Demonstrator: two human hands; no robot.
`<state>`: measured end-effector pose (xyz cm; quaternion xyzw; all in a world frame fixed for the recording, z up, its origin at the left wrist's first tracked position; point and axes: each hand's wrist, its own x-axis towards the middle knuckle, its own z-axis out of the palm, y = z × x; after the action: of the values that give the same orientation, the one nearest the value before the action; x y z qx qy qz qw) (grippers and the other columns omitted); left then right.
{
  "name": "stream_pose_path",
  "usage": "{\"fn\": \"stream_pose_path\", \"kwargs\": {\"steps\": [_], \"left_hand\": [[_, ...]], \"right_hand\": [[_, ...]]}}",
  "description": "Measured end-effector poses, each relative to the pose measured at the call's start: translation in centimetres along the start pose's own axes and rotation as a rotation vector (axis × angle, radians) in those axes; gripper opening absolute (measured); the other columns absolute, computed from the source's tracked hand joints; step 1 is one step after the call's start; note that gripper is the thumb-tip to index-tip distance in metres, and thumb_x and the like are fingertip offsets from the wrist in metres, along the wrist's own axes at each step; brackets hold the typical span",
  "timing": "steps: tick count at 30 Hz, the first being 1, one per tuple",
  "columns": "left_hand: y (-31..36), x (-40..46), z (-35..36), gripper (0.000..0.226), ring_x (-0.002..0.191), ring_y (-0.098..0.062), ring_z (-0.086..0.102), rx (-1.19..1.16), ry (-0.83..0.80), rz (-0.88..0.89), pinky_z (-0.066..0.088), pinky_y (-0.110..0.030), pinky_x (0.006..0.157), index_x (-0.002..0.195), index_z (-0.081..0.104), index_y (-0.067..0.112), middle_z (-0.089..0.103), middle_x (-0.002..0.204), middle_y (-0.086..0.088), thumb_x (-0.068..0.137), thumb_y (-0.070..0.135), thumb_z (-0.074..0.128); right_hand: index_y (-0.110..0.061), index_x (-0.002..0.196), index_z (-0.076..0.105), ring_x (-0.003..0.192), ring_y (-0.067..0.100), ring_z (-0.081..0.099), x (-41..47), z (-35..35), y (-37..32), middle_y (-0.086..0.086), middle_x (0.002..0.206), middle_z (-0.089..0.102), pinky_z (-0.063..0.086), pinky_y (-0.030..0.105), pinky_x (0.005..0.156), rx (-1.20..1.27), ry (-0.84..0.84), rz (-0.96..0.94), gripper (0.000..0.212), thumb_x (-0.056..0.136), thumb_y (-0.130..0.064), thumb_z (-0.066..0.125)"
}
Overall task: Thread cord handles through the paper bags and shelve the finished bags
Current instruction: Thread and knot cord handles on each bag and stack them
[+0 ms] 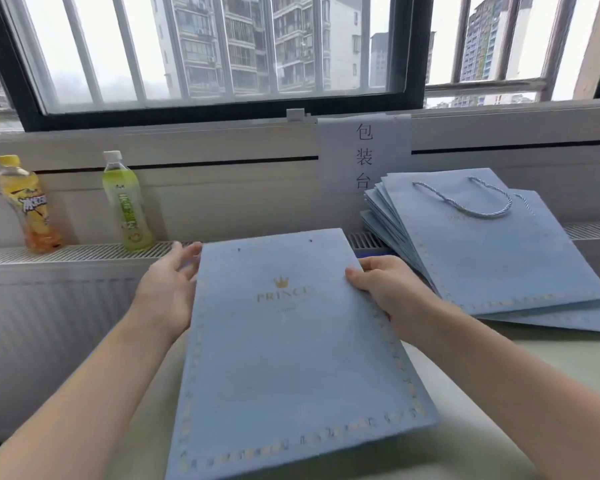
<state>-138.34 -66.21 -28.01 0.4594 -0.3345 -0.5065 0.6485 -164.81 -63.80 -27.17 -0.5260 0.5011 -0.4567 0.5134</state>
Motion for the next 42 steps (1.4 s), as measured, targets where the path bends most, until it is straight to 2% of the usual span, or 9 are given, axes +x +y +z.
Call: {"fn": "stream_pose_path", "kwargs": {"steps": [4,7,14,21,24,28,33,38,42], "left_hand": [[-0.3,-1.0,0.8,0.024,0.062,-0.021,0.065,0.227,-0.013,0.041,0.053,-0.028,0.050,0.111,0.056,0.011,0.067,0.082,-0.006,0.097,0.030,0.050],[-1.4,-1.0,1.1,0.024,0.073,-0.027,0.063,0.521,0.046,0.113,0.055,-0.038,0.072,0.113,0.060,0.011,0.066,0.106,-0.019,0.091,0.002,0.058],[-2.7,-0.3,0.8,0.018,0.103,-0.034,0.061,0.795,0.048,0.134,0.048,-0.049,0.095,0.109,0.059,0.015,0.062,0.117,-0.017,0.091,0.010,0.058],[-3.6,-0.7,1.4,0.041,0.128,-0.028,0.041,1.144,0.092,0.224,0.033,-0.031,0.096,0.134,0.042,0.007,0.043,0.141,-0.012,0.096,0.020,0.049],[-3.6,-0.9,1.7,0.038,0.127,-0.027,0.041,1.240,0.053,0.232,0.033,-0.031,0.097,0.131,0.045,0.009,0.045,0.137,-0.012,0.096,0.023,0.050],[-4.0,-1.6,2.4,0.032,0.120,-0.025,0.046,1.303,-0.056,0.317,0.036,-0.031,0.094,0.122,0.054,0.012,0.056,0.127,-0.009,0.095,0.029,0.052],[-4.3,-3.1,3.5,0.060,0.121,-0.012,0.042,1.152,-0.318,0.478,0.035,-0.030,0.100,0.138,0.034,0.032,0.050,0.122,0.007,0.086,0.040,0.063],[-3.7,-4.5,4.8,0.005,0.088,-0.004,0.064,0.828,-0.542,0.670,0.046,-0.017,0.083,0.094,0.061,0.029,0.068,0.087,0.017,0.089,0.031,0.059],[-3.1,-4.4,4.5,0.022,0.060,-0.013,0.058,0.725,-0.394,0.621,0.046,-0.026,0.065,0.077,0.062,0.017,0.063,0.057,0.006,0.096,0.014,0.051]], "right_hand": [[-0.003,0.092,0.057,0.083,0.027,0.062,-0.3,0.8,0.7,0.011,0.095,0.064,0.052,0.034,0.073,-0.639,-0.038,-0.123,0.018,0.096,-0.013,0.043],[-0.007,0.077,0.038,0.082,0.027,0.043,-0.5,1.0,1.0,0.009,0.083,0.044,0.036,0.032,0.066,-1.168,0.078,-0.233,0.023,0.098,-0.017,0.039],[-0.010,0.104,0.042,0.108,0.031,0.039,0.0,0.5,2.7,0.017,0.118,0.046,0.027,0.034,0.075,-1.498,0.129,-0.118,0.014,0.091,-0.006,0.037],[-0.010,0.066,0.026,0.107,0.029,0.039,0.1,0.4,2.4,0.014,0.109,0.041,0.029,0.035,0.080,-1.421,0.075,-0.077,0.027,0.090,-0.004,0.036],[-0.004,0.082,0.043,0.101,0.029,0.037,0.4,0.6,2.2,0.013,0.115,0.038,0.034,0.037,0.082,-1.288,0.130,-0.146,0.016,0.094,-0.007,0.034],[0.006,0.099,0.055,0.083,0.027,0.049,0.5,1.1,1.7,0.007,0.119,0.042,0.045,0.037,0.074,-0.971,0.186,-0.617,0.021,0.095,-0.003,0.037],[-0.002,0.117,0.062,0.087,0.012,0.052,-0.5,3.2,1.9,0.004,0.119,0.052,0.038,0.016,0.080,-0.767,-0.106,-0.858,0.031,0.092,-0.005,0.043],[-0.004,0.117,0.061,0.092,0.008,0.053,-0.6,3.3,2.5,0.001,0.120,0.052,0.037,0.011,0.077,-0.708,-0.136,-0.904,0.033,0.090,0.000,0.043],[-0.003,0.117,0.061,0.092,-0.001,0.046,-0.3,2.7,1.6,0.003,0.117,0.053,0.035,0.005,0.080,-0.591,0.158,-0.891,0.036,0.089,0.009,0.041]]}}
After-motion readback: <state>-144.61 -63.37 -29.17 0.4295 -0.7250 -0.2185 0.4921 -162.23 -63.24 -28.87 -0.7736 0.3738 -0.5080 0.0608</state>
